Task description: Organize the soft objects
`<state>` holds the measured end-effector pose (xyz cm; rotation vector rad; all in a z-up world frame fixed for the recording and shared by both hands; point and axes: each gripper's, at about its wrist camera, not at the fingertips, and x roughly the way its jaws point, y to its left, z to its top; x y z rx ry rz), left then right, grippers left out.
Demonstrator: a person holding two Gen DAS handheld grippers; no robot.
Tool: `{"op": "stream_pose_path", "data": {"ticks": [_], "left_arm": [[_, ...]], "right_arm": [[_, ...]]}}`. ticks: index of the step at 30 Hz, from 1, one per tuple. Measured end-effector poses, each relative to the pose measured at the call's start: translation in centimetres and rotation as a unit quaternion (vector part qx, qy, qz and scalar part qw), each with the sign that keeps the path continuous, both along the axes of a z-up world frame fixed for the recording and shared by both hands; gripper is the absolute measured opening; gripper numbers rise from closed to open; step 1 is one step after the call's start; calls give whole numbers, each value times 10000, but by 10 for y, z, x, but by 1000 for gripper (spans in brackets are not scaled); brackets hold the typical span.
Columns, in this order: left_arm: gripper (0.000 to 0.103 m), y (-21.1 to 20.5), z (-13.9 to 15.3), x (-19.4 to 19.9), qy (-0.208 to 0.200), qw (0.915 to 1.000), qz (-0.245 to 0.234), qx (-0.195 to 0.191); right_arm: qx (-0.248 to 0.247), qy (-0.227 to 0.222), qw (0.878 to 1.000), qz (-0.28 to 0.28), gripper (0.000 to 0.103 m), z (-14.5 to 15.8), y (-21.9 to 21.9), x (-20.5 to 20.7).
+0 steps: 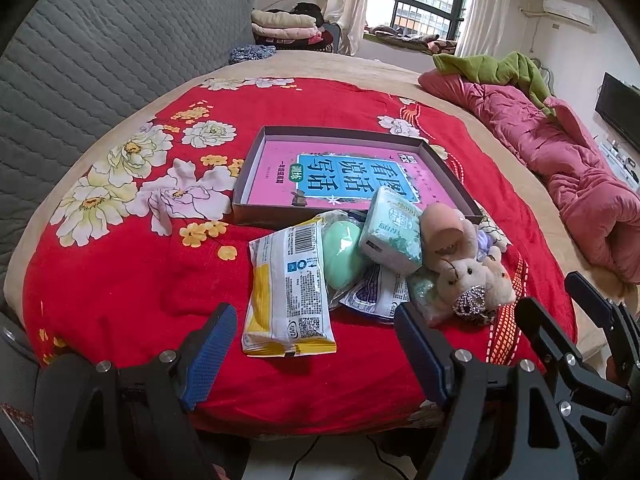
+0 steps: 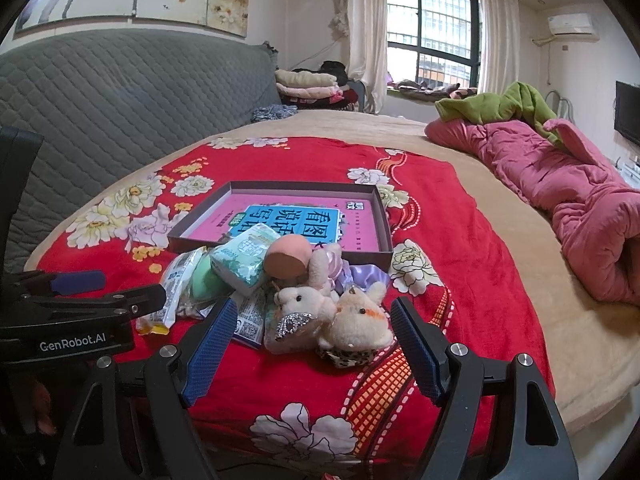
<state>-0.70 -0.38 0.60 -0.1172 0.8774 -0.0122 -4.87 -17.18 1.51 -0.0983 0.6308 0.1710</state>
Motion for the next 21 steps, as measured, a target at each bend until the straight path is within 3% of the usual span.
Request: {"op": "stream_pose_path", "data": {"ticks": [21], "left_arm": [[80, 13, -10, 7, 154, 9997, 174, -91]], "right_arm": [[-33, -32, 10000, 24, 80, 0, 1, 3]]}}
